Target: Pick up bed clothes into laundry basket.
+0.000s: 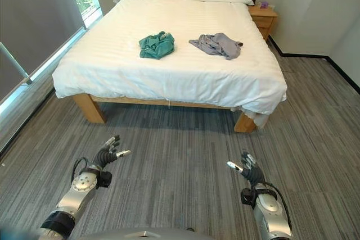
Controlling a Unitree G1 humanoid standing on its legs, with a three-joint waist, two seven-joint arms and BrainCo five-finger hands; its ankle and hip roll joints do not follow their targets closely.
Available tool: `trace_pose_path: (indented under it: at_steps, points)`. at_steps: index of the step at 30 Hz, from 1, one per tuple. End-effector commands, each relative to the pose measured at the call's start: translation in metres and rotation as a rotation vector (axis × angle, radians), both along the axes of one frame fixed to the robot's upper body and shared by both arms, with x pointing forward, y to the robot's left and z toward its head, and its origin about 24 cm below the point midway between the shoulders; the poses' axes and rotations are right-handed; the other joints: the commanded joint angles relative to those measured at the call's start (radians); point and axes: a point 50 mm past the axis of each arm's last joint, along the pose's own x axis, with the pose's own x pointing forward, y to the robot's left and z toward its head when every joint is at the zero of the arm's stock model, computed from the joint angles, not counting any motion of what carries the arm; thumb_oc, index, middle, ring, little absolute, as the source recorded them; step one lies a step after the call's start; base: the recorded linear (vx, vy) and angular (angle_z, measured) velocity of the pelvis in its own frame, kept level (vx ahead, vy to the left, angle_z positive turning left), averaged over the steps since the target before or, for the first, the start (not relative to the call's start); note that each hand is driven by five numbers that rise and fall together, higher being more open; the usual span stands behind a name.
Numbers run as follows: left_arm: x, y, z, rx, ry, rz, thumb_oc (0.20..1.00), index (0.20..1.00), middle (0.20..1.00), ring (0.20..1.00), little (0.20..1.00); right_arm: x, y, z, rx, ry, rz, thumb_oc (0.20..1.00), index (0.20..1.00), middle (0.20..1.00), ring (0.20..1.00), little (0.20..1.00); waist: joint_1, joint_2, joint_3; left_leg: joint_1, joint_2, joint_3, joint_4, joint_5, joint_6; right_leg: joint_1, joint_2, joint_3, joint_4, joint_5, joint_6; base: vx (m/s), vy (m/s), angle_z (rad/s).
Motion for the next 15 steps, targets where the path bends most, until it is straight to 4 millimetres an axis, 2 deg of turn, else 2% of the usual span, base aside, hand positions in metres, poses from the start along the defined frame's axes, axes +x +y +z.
trace_pose_path:
  at_steps: [1, 5, 7, 12, 15]
  points:
    - [0.011, 0.003, 0.014, -0.052, -0.099, 0.054, 1.0, 1.0, 1.0, 1.0, 1.0, 0.018, 0.01, 0.023, -0.114, -0.11, 0.137, 1.0, 1.0, 1.0, 1.0, 1.0, 0.0, -0.023, -0.008, -0.055, 0.042, -0.014, 0.003, 0.069, -0.071, 0.037, -0.098, 0.004, 0.014, -0.003, 0.131, 0.0, 0.0, 0.0]
    - [0.007, -0.001, 0.011, -0.082, -0.104, 0.1, 1.0, 1.0, 1.0, 1.0, 1.0, 0.018, 0.019, 0.019, -0.046, -0.147, 0.076, 1.0, 1.0, 1.0, 1.0, 1.0, 0.001, -0.022, 0.001, -0.057, 0.04, -0.013, 0.003, 0.068, -0.068, 0.034, -0.099, 0.007, 0.014, -0.003, 0.132, 0.0, 0.0, 0.0]
    - [0.003, -0.003, 0.009, -0.162, -0.107, 0.172, 1.0, 1.0, 1.0, 1.0, 1.0, 0.018, 0.029, 0.019, -0.016, -0.162, 0.092, 1.0, 1.0, 1.0, 1.0, 1.0, 0.0, -0.023, 0.012, -0.061, 0.041, -0.012, 0.003, 0.071, -0.067, 0.03, -0.1, 0.01, 0.015, 0.0, 0.131, -0.01, 0.008, -0.02]
    - [0.004, -0.004, 0.01, -0.134, -0.103, 0.135, 1.0, 1.0, 1.0, 1.0, 1.0, 0.02, 0.032, 0.02, -0.064, -0.151, 0.172, 1.0, 1.0, 1.0, 1.0, 1.0, 0.001, -0.026, 0.017, -0.065, 0.039, -0.01, 0.003, 0.07, -0.067, 0.023, -0.099, 0.013, 0.013, 0.004, 0.132, 0.0, 0.0, 0.0]
    - [0.007, -0.005, 0.013, -0.126, -0.123, 0.12, 1.0, 1.0, 1.0, 1.0, 1.0, 0.019, 0.03, 0.02, -0.046, -0.154, 0.157, 1.0, 1.0, 1.0, 1.0, 1.0, 0.0, -0.026, 0.017, -0.063, 0.038, -0.008, 0.003, 0.069, -0.067, 0.024, -0.099, 0.014, 0.013, 0.003, 0.133, 0.0, 0.0, 0.0]
